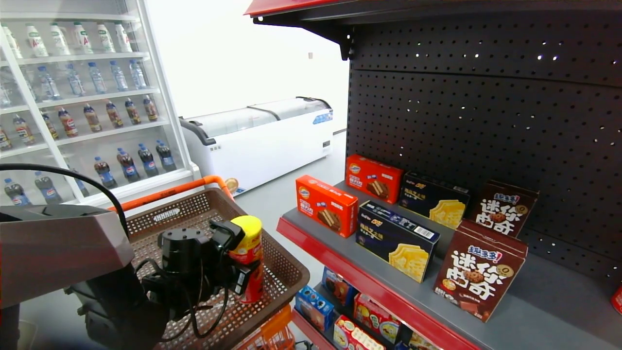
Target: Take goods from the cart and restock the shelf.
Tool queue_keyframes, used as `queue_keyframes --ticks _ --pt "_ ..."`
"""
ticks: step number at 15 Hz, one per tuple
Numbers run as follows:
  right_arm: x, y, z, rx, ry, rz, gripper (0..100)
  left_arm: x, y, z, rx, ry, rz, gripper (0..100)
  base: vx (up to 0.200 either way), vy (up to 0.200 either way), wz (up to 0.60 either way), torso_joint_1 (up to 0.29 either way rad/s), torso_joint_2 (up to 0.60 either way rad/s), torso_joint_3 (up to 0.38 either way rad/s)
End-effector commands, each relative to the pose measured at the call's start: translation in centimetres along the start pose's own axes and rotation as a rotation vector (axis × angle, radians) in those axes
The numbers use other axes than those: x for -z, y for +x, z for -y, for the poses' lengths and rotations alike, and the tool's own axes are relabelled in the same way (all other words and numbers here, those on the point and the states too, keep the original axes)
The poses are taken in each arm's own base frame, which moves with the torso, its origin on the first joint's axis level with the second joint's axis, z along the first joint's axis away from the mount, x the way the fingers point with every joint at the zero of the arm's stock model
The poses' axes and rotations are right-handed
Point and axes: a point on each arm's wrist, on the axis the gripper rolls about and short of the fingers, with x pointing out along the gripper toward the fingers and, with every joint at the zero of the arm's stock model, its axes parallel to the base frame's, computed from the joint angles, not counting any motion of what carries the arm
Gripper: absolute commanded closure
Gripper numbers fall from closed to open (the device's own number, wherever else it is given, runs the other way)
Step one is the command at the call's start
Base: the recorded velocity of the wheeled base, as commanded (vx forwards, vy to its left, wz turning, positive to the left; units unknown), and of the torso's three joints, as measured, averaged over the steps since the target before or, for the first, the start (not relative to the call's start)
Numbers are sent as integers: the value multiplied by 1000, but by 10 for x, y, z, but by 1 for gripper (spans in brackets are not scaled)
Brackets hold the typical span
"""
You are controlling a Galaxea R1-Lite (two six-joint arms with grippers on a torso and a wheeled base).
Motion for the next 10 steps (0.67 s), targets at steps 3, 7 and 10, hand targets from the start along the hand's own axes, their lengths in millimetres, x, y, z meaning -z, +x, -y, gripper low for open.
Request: queue_keyframes --ticks 3,7,10 --pt "0 0 0 0 0 -1 0 -17 6 -5 -17 -4 62 100 0 0 0 0 0 0" --pt "0 0 0 0 0 -1 0 -53 -23 -11 -38 -13 77 100 0 0 0 0 0 0" --pt "0 0 0 0 0 -3 0 -77 -50 -9 -14 -8 78 100 0 0 0 0 0 0"
